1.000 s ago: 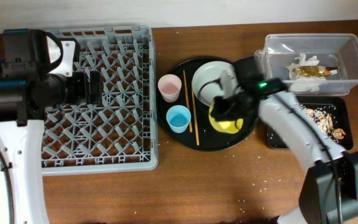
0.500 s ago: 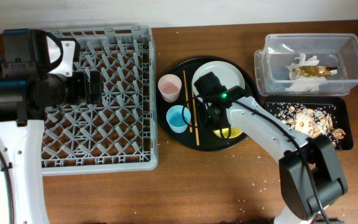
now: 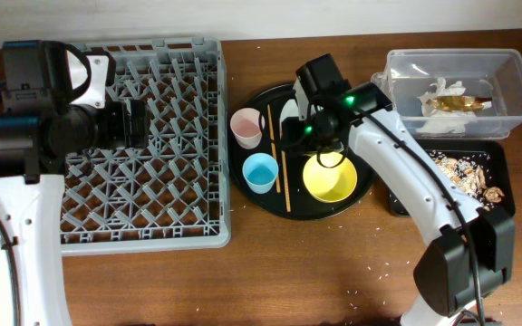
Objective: Sort waste into correct bins and load items into the dishwasher rack
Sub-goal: 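Set the yellow bowl back on the black round tray, then grasp the blue cup with the right gripper and lift it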
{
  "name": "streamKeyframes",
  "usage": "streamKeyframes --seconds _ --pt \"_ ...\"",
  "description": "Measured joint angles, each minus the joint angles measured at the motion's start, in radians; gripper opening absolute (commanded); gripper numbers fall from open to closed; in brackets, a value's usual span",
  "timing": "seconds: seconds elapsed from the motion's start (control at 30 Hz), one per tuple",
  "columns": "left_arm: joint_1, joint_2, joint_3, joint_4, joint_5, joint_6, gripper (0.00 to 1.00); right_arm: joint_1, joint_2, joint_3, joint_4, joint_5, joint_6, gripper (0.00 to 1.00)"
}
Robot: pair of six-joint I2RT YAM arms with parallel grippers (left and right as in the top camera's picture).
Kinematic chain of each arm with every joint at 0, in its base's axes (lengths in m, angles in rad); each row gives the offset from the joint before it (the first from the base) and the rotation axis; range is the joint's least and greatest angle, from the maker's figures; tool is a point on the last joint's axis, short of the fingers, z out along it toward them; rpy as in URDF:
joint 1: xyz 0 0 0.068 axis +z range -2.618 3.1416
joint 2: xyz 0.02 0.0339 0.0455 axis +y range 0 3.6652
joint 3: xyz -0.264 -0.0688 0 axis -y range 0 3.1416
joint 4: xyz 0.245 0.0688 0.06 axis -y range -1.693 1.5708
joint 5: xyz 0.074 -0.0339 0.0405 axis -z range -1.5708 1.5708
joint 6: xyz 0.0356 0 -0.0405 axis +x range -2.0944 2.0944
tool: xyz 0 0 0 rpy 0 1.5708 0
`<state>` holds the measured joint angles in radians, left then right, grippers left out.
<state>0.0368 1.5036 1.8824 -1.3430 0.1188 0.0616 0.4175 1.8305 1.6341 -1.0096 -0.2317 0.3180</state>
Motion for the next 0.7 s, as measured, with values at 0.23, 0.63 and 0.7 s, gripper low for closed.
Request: streamKeyframes --seconds 0.23,0.63,0.7 --pt "0.0 0.0 0.0 0.0 0.0 0.0 0.99 0.079 0.163 -0.005 0.002 -0.022 0.037 0.44" --pt "0.0 0.0 0.0 0.0 0.039 0.0 0.95 0.094 0.209 -0.006 0.012 0.033 0.113 0.04" --pt "-0.001 0.0 0.0 -0.01 0.058 0.001 0.95 0.08 0.205 -0.006 -0.01 -0.002 0.099 0.04"
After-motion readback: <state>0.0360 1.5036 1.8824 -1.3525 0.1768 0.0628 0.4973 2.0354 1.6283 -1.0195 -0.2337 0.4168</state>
